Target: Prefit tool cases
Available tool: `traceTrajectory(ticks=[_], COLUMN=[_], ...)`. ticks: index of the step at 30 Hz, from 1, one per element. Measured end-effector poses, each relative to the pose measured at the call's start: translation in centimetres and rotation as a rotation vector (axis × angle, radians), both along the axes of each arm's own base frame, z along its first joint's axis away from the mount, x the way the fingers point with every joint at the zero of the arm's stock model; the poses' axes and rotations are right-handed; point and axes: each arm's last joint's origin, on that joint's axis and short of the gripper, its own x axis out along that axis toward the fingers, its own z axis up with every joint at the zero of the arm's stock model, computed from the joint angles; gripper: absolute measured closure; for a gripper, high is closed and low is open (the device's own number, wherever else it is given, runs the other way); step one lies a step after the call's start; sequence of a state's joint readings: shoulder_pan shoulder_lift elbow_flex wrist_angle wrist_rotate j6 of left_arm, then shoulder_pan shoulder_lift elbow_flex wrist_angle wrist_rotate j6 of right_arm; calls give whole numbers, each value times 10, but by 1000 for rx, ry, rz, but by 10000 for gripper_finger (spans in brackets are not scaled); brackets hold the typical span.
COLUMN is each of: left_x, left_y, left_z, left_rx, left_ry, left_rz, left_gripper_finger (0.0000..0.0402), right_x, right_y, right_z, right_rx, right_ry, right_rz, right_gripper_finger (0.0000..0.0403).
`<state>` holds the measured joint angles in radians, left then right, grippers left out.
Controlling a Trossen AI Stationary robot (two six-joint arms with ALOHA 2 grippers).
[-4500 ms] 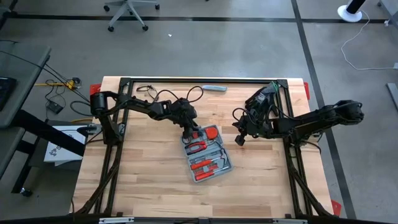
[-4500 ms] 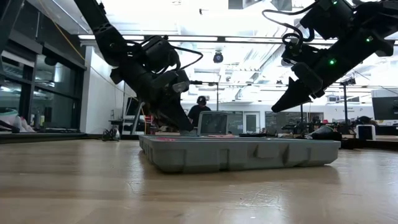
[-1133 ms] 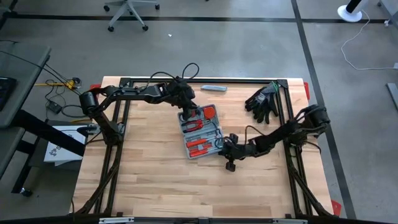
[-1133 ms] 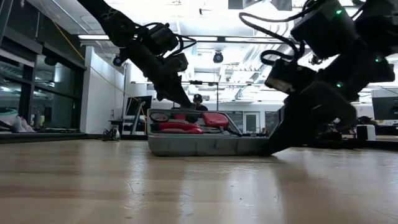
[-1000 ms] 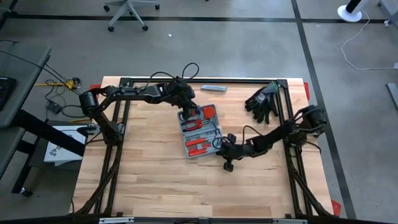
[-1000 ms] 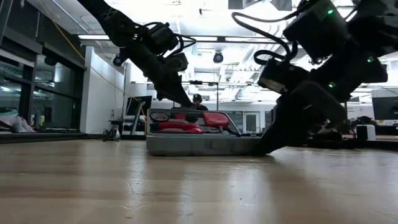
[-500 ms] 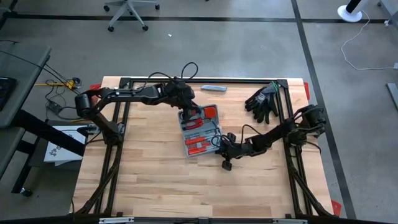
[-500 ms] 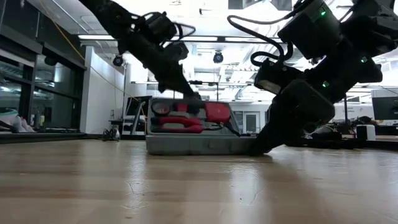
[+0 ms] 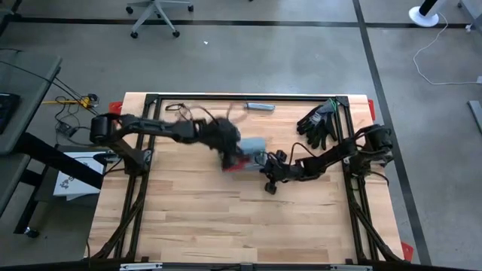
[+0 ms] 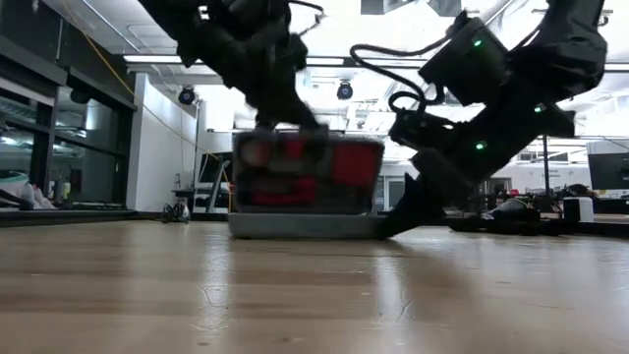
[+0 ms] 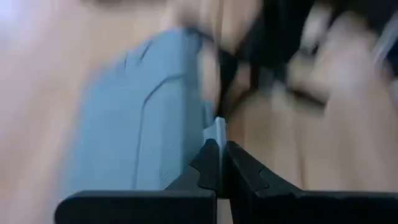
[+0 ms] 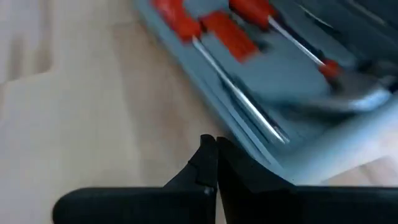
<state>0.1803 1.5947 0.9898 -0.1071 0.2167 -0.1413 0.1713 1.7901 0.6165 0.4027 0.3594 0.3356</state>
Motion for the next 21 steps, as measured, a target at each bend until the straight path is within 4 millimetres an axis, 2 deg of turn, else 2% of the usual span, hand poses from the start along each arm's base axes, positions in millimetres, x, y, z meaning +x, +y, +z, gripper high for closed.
traceTrajectory(ticks=[4,7,9,11,14,21], left_x=[16,26,29,28,25,17], left_y=[-34,-51,-60,-69,-78,-82], left_z=[-40,-81,-91,-93,-84,-60], left_rx=[54,50,30,47,80,134], left_ry=[114,204,230,232,223,177], left_rz=[21,34,16,-2,-23,-3], left_gripper_finger=[401,396,384,369,350,330], right_x=[2,1,-1,-2,-4,-6], right_y=[-9,-8,0,9,18,26], right_z=[1,4,7,7,9,13], right_rx=[-8,3,14,20,23,28], right_ry=[-28,-72,-81,-76,-86,-112], right_rz=[-15,2,30,60,82,64], right_gripper_finger=[403,403,403,403,403,403])
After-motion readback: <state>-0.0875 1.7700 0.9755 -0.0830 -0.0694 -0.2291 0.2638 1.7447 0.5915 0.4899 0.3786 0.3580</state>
